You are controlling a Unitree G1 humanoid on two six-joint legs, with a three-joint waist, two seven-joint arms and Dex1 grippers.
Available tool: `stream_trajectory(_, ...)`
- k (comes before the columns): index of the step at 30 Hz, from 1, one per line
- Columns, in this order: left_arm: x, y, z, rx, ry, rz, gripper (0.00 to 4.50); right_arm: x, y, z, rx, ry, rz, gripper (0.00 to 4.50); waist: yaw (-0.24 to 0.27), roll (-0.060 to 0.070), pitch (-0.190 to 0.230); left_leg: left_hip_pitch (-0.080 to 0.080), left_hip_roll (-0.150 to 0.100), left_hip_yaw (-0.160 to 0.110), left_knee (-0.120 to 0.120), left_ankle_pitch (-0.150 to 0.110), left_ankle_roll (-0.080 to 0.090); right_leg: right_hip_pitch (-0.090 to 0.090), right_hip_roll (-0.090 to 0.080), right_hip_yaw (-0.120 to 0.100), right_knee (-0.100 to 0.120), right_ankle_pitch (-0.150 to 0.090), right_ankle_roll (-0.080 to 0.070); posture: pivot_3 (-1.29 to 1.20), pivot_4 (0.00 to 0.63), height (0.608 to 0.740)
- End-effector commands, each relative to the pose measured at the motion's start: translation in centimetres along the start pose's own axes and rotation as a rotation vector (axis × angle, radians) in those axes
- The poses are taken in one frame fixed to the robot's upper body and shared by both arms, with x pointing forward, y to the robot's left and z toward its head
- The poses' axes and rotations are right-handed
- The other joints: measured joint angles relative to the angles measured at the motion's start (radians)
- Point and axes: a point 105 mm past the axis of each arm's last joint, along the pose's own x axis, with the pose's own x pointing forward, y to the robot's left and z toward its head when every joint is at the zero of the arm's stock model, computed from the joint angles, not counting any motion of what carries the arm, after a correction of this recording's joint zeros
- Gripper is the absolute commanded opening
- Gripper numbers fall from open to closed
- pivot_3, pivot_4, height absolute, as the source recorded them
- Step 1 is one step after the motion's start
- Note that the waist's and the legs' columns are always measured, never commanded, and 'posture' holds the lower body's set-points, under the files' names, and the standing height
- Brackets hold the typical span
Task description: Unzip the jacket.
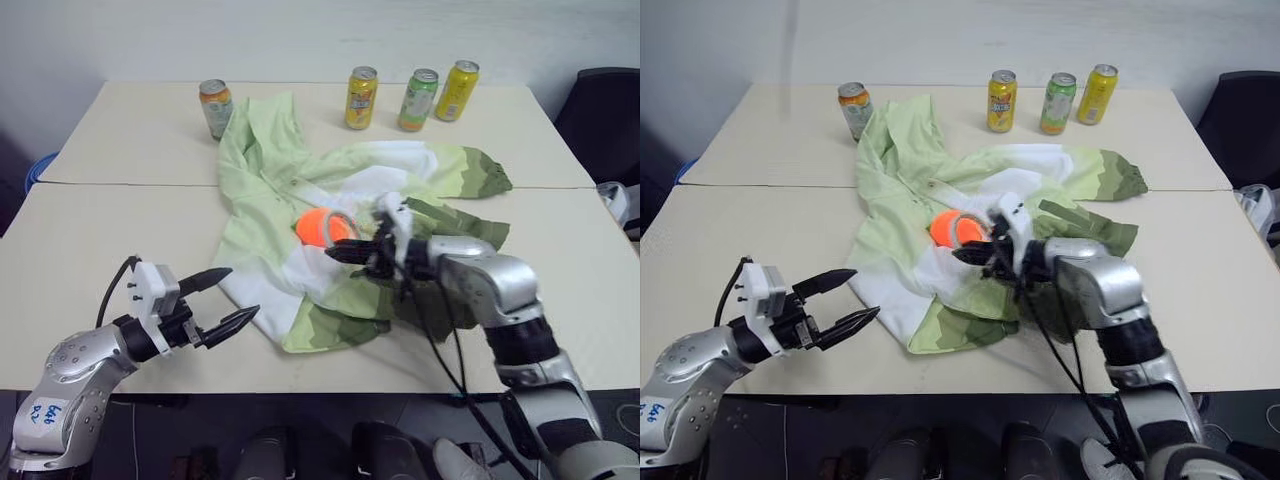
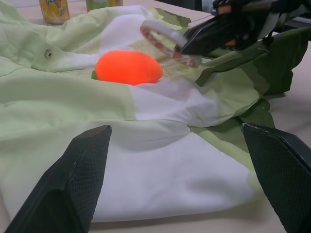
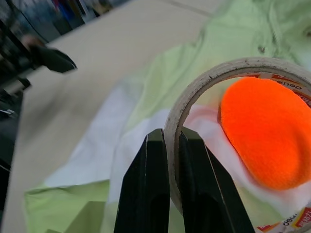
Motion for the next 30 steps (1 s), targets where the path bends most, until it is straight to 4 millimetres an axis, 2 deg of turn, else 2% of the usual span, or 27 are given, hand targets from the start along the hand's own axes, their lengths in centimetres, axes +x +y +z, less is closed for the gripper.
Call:
stream_trajectory(1, 0.4, -0.2, 0.9, 0.035, -0.034, -0.020, 4.50, -5.7, -0.2, 4.6, -0.102, -0.153, -0.019, 0.03, 0.001, 0.000, 0.000, 0.000, 0.000, 0.000, 0.000, 0.000, 0.000, 0.000, 0.000, 0.000, 0.000, 0.000, 0.000, 0.00, 0.150, 0.740)
stream_trajectory(2, 0.5, -0.3, 1.0, 0.034, -0.034, -0.024, 4.50, -7.8, -1.1, 5.0, -0.132, -0.131, -0.073, 0.03, 0.003, 0.000, 0.000, 0.000, 0.000, 0.000, 0.000, 0.000, 0.000, 0.000, 0.000, 0.000, 0.000, 0.000, 0.000, 0.00, 0.150, 0.740)
stream_trajectory(4, 0.5, -0.3, 1.0, 0.034, -0.034, -0.026, 4.50, -10.4, -2.6, 5.5, -0.163, -0.092, -0.166, 0.03, 0.006, 0.000, 0.000, 0.000, 0.000, 0.001, 0.000, 0.000, 0.001, 0.000, -0.001, 0.000, -0.001, 0.000, 0.000, 0.00, 0.150, 0.740)
stream_trajectory(6, 0.6, -0.3, 0.9, 0.033, -0.034, -0.027, 4.50, -15.3, -6.7, 5.3, -0.218, 0.017, -0.444, 0.03, 0.007, 0.000, 0.000, 0.001, 0.000, 0.001, 0.000, 0.000, 0.001, 0.000, 0.000, 0.000, -0.001, 0.000, 0.000, 0.00, 0.150, 0.740)
stream_trajectory(7, 0.6, -0.2, 0.9, 0.033, -0.033, -0.029, 4.50, -17.8, -8.4, 4.6, -0.248, 0.105, -0.566, 0.03, 0.007, 0.000, 0.000, 0.001, 0.000, 0.002, 0.000, 0.000, 0.001, 0.001, 0.000, 0.001, -0.001, 0.000, 0.000, 0.00, 0.150, 0.740)
stream_trajectory(9, 0.8, -0.1, 0.8, 0.033, -0.033, -0.030, 4.50, -21.3, -10.7, 2.7, -0.283, 0.251, -0.720, 0.03, 0.007, 0.000, 0.000, 0.002, 0.000, 0.004, 0.000, 0.000, 0.001, 0.001, 0.000, 0.002, -0.003, 0.000, 0.000, 0.00, 0.150, 0.740)
stream_trajectory(13, 1.1, 0.3, 0.5, 0.036, -0.017, -0.042, 4.50, -25.4, -14.0, -0.7, -0.352, 0.400, -0.959, 0.03, -0.002, 0.000, 0.000, 0.003, 0.001, 0.006, 0.001, 0.001, 0.000, 0.001, 0.001, 0.002, -0.004, 0.000, 0.000, 0.00, 0.150, 0.740)
stream_trajectory(16, 1.5, 1.0, 0.7, 0.054, -0.012, -0.051, 4.50, -26.5, -15.3, -2.2, -0.333, 0.374, -1.069, 0.03, -0.013, 0.001, 0.001, 0.003, 0.001, 0.007, 0.000, 0.002, -0.001, 0.000, 0.002, 0.002, -0.003, 0.000, 0.001, 0.00, 0.150, 0.740)
stream_trajectory(19, 1.5, 2.3, 0.7, 0.107, 0.011, -0.016, 4.50, -26.3, -15.4, -3.1, -0.321, 0.336, -1.049, 1.00, -0.015, 0.004, 0.003, 0.003, 0.003, 0.008, 0.000, 0.003, -0.002, 0.000, 0.004, 0.001, -0.001, 0.000, 0.001, 0.00, 0.150, 0.740)
stream_trajectory(21, 1.1, 3.3, 0.5, 0.139, 0.036, 0.016, 4.50, -26.5, -15.2, -2.4, -0.358, 0.310, -1.041, 1.64, -0.012, 0.005, 0.003, 0.003, 0.003, 0.008, 0.000, 0.003, -0.002, 0.000, 0.005, 0.001, -0.001, 0.000, 0.001, 0.00, 0.150, 0.740)
stream_trajectory(25, -0.3, 5.0, 0.7, 0.172, 0.055, 0.054, 4.50, -26.7, -13.9, 0.9, -0.446, 0.179, -0.955, 3.07, -0.010, 0.005, 0.004, 0.003, 0.003, 0.007, 0.000, 0.003, -0.002, 0.000, 0.004, 0.002, -0.001, 0.000, 0.001, 0.00, 0.150, 0.740)
stream_trajectory(27, -1.2, 6.2, 0.6, 0.230, 0.102, 0.084, 4.50, -25.7, -12.4, 2.5, -0.508, 0.140, -0.822, 3.82, -0.009, 0.006, 0.004, 0.003, 0.003, 0.007, 0.000, 0.003, -0.002, 0.000, 0.004, 0.002, -0.001, 0.000, 0.001, 0.00, 0.150, 0.740)
stream_trajectory(29, -2.3, 7.4, -0.1, 0.310, 0.187, 0.094, 4.50, -23.3, -10.4, 3.0, -0.528, 0.133, -0.645, 4.47, -0.008, 0.007, 0.005, 0.003, 0.004, 0.006, 0.000, 0.003, -0.002, 0.000, 0.004, 0.002, -0.001, 0.000, 0.001, 0.00, 0.150, 0.740)
stream_trajectory(30, -2.8, 7.9, -0.4, 0.346, 0.228, 0.089, 4.50, -22.0, -9.3, 2.8, -0.518, 0.140, -0.556, 4.49, -0.008, 0.007, 0.005, 0.003, 0.004, 0.006, 0.000, 0.003, -0.003, 0.000, 0.004, 0.002, -0.001, 0.000, 0.001, 0.00, 0.150, 0.740)
